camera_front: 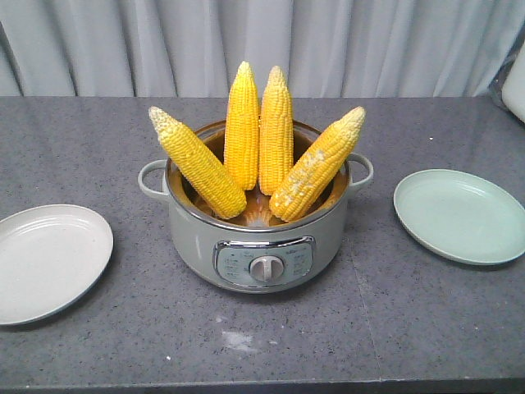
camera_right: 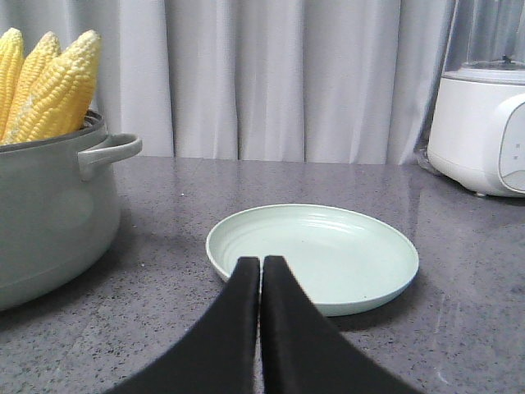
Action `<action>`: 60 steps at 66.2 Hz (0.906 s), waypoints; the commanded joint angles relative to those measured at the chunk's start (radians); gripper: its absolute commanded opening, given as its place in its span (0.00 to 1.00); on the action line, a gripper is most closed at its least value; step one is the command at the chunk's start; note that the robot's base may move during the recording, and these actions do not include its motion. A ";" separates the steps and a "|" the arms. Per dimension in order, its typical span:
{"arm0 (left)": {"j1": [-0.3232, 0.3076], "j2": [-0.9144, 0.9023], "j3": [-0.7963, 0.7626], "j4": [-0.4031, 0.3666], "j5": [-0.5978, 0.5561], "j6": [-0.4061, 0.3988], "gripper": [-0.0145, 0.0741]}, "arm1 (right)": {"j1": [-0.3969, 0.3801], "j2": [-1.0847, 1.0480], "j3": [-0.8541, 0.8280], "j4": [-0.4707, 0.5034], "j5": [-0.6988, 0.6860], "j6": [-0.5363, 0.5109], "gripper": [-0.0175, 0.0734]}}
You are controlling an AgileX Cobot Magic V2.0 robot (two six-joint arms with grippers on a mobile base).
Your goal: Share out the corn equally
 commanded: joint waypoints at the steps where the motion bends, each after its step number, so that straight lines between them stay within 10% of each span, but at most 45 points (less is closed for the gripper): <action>1: 0.004 -0.016 -0.016 -0.007 -0.079 -0.001 0.16 | -0.004 -0.008 0.008 -0.003 -0.070 -0.004 0.19; 39: 0.004 -0.013 -0.149 -0.008 -0.152 -0.035 0.16 | -0.004 -0.001 -0.120 0.024 -0.076 0.009 0.19; 60: 0.004 0.282 -0.690 -0.008 0.239 -0.033 0.16 | -0.004 0.315 -0.653 0.024 0.345 -0.001 0.19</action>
